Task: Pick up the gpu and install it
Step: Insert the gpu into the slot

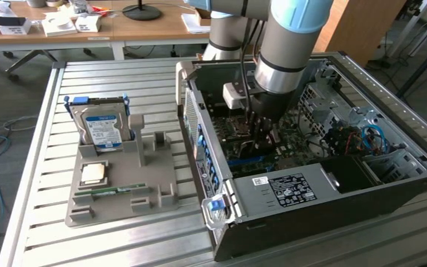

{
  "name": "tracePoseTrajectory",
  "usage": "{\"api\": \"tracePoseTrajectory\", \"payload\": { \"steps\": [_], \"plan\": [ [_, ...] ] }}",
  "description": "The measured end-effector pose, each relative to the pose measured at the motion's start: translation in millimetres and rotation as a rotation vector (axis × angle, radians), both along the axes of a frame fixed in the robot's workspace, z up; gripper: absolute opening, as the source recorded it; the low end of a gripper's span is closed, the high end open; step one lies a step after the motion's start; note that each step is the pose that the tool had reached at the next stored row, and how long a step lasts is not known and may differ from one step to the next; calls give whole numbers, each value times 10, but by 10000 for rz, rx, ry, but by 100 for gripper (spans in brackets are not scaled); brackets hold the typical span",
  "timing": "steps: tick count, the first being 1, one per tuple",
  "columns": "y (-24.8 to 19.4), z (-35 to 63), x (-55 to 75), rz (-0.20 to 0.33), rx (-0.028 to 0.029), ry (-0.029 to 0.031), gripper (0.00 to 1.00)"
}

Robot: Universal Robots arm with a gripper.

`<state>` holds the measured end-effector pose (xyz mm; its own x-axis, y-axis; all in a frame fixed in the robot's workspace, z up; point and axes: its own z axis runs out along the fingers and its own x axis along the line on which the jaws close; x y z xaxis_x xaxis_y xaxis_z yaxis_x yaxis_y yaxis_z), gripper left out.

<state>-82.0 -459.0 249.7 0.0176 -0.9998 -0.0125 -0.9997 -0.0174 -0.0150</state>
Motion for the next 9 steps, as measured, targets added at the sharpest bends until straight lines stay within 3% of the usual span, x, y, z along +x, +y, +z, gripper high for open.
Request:
{"api": "tracePoseTrajectory", "payload": {
  "steps": [7, 8, 9],
  "plan": [
    [0, -2, 0, 0, 0, 0, 26],
    [0, -3, 0, 1, 50, -18, 26],
    [0, -2, -3, 0, 50, -27, 26]
  ]
}}
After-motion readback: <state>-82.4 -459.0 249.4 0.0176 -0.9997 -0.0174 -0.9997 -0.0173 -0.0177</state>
